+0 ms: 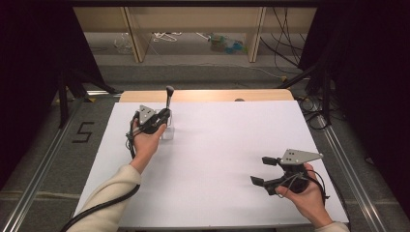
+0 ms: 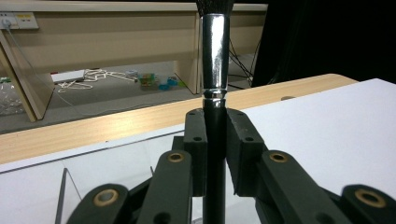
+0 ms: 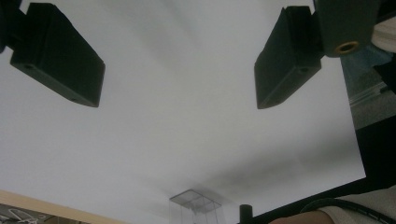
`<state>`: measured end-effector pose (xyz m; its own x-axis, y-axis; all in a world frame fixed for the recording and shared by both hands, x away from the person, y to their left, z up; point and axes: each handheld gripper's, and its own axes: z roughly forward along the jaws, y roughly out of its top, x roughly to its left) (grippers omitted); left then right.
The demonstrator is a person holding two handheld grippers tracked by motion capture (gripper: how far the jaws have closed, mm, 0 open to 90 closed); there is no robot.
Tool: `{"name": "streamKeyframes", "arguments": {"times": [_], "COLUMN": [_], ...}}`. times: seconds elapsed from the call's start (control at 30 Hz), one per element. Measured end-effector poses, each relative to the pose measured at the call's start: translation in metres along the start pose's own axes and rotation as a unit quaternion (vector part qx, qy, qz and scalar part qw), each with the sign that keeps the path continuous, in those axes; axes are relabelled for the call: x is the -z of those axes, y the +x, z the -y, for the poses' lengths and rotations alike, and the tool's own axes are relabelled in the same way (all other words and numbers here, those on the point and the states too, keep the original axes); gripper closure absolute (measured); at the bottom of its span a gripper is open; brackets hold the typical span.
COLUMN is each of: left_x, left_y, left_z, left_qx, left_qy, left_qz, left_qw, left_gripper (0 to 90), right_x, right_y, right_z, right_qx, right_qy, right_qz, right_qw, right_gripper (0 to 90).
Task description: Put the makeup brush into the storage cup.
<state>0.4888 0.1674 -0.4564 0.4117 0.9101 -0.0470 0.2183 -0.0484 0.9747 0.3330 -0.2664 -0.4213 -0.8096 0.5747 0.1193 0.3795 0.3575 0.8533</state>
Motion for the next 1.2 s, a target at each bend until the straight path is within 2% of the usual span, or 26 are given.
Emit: {"name": "streamKeyframes", "arguments": {"times": [1.2], "left_x": [-0.0003], "left_y": [0.0008], "left_z": [0.0015], "left_qx": [0.000], "left_qy": [0.005], "left_qz": [-0.004], "left_qw": [1.0000], "left_gripper": [78.9], "right_x": [0.0009], "right_y": [0.0000], "right_z": [-0.0003], "right_qx": [0.000], "right_qy": [0.006], "right_qz": [0.002], "right_qw": [1.0000], "right_gripper": [17.0]}}
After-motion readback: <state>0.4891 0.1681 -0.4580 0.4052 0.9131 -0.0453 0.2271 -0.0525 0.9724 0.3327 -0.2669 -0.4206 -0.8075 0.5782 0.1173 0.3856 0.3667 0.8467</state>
